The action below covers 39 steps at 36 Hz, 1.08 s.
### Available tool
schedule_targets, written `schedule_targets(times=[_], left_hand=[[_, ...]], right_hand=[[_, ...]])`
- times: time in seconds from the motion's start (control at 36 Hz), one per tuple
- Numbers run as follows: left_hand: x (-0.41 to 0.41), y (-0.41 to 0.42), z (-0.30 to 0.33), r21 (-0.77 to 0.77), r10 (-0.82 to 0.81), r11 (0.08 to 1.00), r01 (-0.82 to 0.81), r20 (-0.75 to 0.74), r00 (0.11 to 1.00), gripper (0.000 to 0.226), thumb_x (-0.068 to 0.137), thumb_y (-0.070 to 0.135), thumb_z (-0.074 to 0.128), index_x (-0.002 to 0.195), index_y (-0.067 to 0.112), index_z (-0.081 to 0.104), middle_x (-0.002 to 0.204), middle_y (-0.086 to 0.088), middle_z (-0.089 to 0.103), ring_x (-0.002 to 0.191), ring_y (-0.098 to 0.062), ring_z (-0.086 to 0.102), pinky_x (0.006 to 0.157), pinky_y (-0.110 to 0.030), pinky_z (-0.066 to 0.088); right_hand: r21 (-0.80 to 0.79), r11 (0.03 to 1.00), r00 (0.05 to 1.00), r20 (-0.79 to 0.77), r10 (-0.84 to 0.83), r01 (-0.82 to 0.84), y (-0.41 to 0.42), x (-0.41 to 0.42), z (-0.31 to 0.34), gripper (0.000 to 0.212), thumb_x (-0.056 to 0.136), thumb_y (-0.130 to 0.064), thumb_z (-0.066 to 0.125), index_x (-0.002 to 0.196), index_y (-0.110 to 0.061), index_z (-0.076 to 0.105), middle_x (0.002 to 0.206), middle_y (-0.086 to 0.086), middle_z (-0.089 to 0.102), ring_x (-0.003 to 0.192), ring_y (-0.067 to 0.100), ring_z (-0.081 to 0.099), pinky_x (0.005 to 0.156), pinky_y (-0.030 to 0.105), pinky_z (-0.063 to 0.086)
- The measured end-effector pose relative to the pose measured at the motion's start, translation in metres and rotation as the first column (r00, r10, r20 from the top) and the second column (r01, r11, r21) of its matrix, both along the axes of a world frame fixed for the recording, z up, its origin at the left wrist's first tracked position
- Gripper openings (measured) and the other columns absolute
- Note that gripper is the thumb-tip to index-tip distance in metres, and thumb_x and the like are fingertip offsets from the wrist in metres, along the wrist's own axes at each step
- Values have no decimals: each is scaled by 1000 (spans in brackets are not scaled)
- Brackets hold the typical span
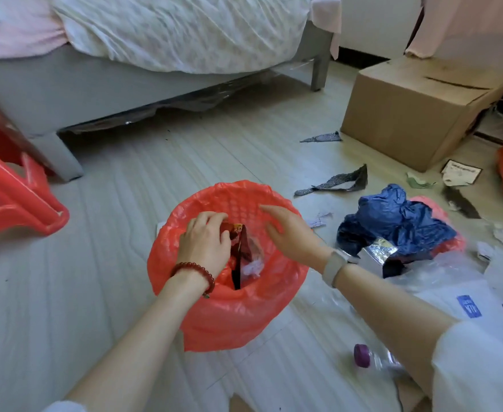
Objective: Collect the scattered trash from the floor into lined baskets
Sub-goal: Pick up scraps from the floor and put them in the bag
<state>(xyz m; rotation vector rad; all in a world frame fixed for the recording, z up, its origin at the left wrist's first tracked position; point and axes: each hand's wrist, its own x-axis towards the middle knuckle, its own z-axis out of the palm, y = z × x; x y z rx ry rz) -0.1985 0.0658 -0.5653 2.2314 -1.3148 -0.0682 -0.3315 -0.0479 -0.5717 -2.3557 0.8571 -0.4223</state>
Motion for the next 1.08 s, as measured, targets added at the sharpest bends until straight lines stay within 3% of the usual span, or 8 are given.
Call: schedule_targets(times=[0.14,0.31,0.39,0.5,0.64,0.78,0.89,1.08], left_hand=[[-52,-28,0,-104,-169,980,170,13,985,26,87,9,52,110,11,62,116,-6,57,109,-26,50,94,-40,41],[-137,-67,-37,-75,-466,882,466,20,885,32,78,16,39,96,9,65,93,-9,62,84,-32,60,69,-41,52],[-176,-80,-66,13,-553,833,553,11,833,36,77,17,43,106,8,61,106,-12,60,96,-34,58,78,-43,51],[-207,-99,-110,410,-568,742,530,-35,822,75,87,40,52,146,29,7,155,-4,3,143,-27,1,114,-53,11],[-212,-123,-163,620,-457,686,381,-40,888,116,69,55,70,136,46,-25,151,-7,-23,139,-35,-20,104,-68,-1],[-203,-139,-186,505,-290,785,359,-213,933,69,87,23,59,142,38,19,121,-12,44,110,-31,48,101,-42,31],[-194,-138,-180,199,-299,900,388,-369,880,25,87,5,55,111,11,61,99,-8,57,94,-29,55,76,-20,35],[-185,-115,-136,-13,-431,865,501,-531,730,15,79,22,53,86,15,63,79,7,51,75,-5,51,71,-10,37]], right_hand=[[11,959,949,142,-282,284,-30,-65,4,32,93,-5,41,120,-8,58,120,8,61,112,21,56,98,32,43],[-79,886,888,-19,-460,458,-57,-163,-36,32,90,-2,43,119,-4,58,117,14,61,108,29,56,92,36,43],[-129,877,871,-117,-478,463,-58,-201,-63,33,88,0,44,117,-5,60,114,16,60,107,32,54,88,40,44],[-180,903,895,-156,-417,389,-61,-239,-94,33,82,2,55,113,-2,62,109,17,62,103,35,56,87,37,44],[-164,922,898,-218,-381,351,-66,-271,-122,45,82,-24,46,124,-9,55,119,12,57,109,32,53,97,50,42],[-159,950,933,-203,-298,269,-69,-281,-137,48,85,-27,46,131,-11,48,128,8,52,121,27,48,111,51,26],[-103,988,974,-180,-136,119,-72,-268,-139,64,86,-33,54,142,-10,31,146,9,36,141,26,25,115,37,5],[-37,999,976,-216,20,-29,-73,-224,-129,104,76,-54,64,147,-22,-5,156,-2,9,145,17,-2,117,40,-11]])
